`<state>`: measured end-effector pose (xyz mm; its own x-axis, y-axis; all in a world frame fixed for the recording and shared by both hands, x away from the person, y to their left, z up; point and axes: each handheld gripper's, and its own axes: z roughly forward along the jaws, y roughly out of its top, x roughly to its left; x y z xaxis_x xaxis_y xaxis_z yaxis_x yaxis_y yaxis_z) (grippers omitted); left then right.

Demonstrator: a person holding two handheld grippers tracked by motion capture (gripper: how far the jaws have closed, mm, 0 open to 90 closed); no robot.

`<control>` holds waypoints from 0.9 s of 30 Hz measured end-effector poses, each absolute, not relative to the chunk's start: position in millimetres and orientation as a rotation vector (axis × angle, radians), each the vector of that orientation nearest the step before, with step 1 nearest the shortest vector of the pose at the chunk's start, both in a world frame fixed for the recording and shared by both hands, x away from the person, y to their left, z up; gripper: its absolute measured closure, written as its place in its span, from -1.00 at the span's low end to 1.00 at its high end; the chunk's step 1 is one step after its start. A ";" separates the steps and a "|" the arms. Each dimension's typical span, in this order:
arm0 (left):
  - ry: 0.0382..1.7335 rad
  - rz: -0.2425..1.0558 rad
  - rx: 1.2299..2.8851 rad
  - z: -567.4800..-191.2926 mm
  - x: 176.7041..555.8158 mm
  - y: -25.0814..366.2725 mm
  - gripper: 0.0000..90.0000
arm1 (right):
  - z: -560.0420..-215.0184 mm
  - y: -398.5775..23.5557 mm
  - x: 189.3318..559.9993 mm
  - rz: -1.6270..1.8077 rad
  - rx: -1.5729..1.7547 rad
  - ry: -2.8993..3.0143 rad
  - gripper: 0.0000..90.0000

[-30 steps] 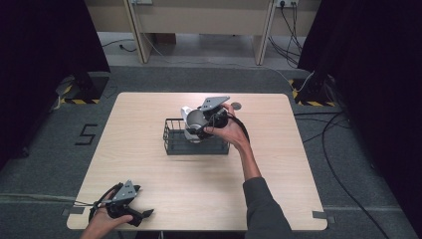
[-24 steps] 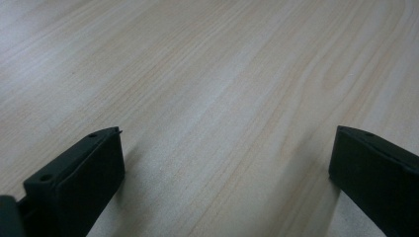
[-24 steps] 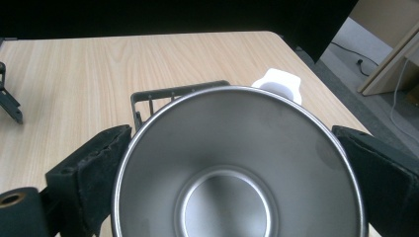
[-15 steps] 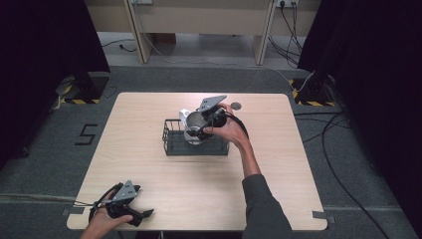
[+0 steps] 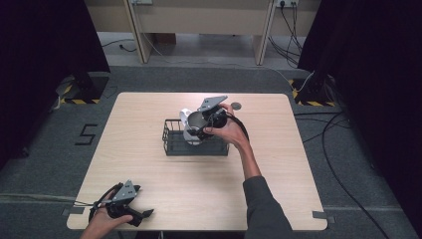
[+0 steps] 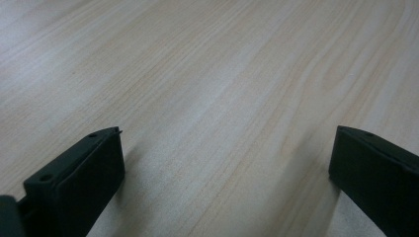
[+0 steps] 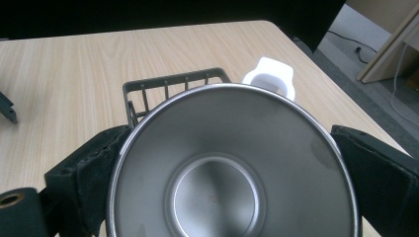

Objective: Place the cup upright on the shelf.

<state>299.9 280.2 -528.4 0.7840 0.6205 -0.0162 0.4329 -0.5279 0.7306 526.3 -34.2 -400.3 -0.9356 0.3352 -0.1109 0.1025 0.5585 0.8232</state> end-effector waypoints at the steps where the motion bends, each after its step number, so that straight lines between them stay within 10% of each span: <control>1: 0.778 0.317 2.211 -528.4 299.9 280.1 -1.00 | -400.1 -34.0 525.3 1.313 0.374 2.538 -0.87; 27: 0.778 0.318 2.210 -528.4 299.9 280.1 -1.00 | -394.7 -26.1 506.6 1.109 0.650 2.481 -0.89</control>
